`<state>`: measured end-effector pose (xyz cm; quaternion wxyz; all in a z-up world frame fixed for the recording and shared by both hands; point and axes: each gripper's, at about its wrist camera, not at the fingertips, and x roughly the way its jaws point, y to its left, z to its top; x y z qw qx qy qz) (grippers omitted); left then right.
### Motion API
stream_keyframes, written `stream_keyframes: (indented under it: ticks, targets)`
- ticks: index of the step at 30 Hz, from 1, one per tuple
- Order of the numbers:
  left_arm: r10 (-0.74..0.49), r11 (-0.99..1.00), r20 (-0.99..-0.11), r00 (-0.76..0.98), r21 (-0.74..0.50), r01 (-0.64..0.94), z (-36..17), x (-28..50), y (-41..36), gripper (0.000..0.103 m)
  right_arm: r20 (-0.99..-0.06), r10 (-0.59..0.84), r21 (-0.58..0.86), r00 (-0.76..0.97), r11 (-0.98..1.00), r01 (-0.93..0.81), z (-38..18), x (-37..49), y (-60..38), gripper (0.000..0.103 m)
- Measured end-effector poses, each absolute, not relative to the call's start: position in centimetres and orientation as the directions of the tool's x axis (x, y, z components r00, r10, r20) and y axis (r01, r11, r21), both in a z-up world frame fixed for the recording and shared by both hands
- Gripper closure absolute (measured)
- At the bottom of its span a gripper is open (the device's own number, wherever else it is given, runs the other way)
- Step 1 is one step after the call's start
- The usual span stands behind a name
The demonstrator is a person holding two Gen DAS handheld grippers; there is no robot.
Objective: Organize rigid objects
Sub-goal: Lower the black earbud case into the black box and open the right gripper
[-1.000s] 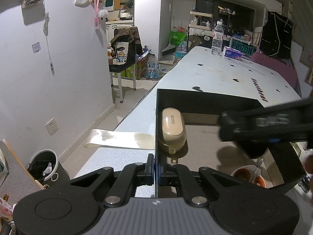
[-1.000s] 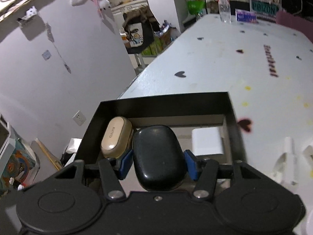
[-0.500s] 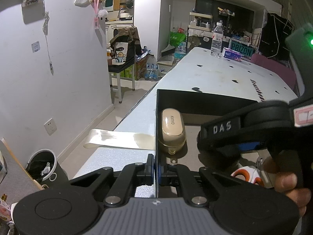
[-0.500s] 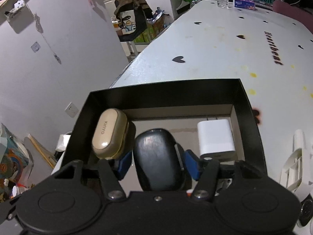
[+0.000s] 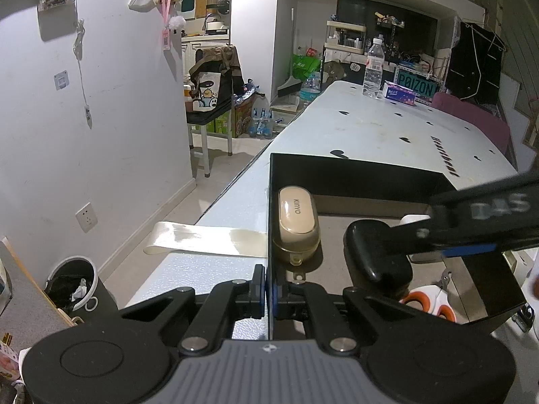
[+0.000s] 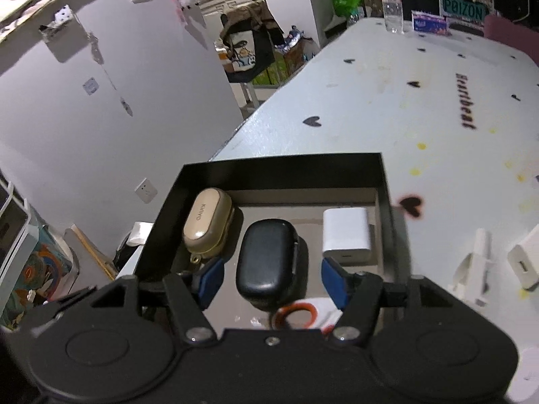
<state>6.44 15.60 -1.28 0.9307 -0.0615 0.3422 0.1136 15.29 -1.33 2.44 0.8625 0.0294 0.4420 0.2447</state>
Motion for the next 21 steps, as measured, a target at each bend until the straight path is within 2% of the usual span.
stream_keyframes:
  ticks: [7,19,21]
  targets:
    - [0.169,0.967,-0.651,0.740,-0.037,-0.254,-1.3,6.4,15.6,0.099,-0.723,0.449,0.245,0.526,0.877,-0.412,3.7,13.2,-3.7,0.030]
    - [0.169,0.967,-0.651,0.740,-0.037,-0.253,-1.2,6.5,15.6,0.099,-0.646,0.469,0.237,0.602,0.873,-0.426,5.4,10.2,-6.9,0.002]
    - [0.169,0.967,-0.651,0.740,-0.036,-0.253,-1.2,6.5,15.6,0.099,-0.627,0.477,0.239,0.616,0.871,-0.430,5.7,9.8,-7.4,0.000]
